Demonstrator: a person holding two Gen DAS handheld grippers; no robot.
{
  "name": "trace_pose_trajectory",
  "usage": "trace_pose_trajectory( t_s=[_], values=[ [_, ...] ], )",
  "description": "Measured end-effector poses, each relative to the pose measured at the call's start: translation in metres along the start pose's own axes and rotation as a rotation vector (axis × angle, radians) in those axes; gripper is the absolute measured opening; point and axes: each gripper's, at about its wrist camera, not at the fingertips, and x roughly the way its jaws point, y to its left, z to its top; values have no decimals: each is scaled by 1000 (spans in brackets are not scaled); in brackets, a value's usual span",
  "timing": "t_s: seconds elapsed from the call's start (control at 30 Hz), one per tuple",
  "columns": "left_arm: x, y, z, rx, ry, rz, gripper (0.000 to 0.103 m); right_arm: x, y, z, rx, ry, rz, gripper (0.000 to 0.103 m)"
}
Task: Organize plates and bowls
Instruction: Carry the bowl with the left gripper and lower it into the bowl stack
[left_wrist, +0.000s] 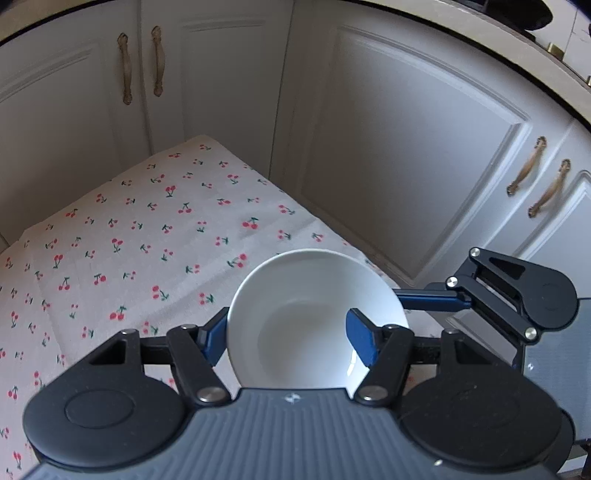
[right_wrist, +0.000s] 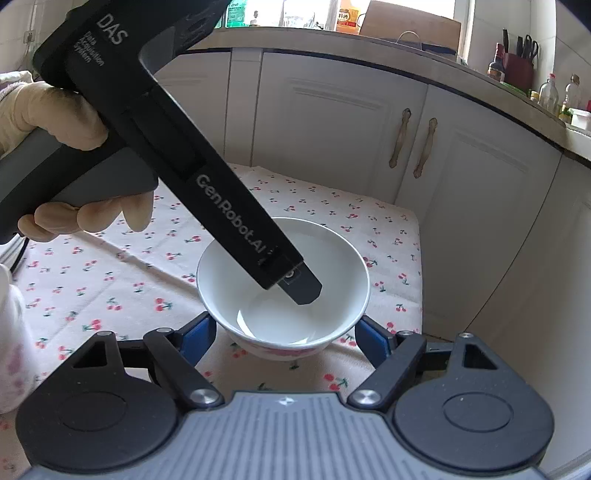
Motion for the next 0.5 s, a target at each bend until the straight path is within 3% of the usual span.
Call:
trace_pose_trajectory(
  t_s=[0.5],
  values=[
    [-68, -31, -27, 29, -46, 4, 65, -58, 32, 10, 35, 25, 47, 86]
  ],
)
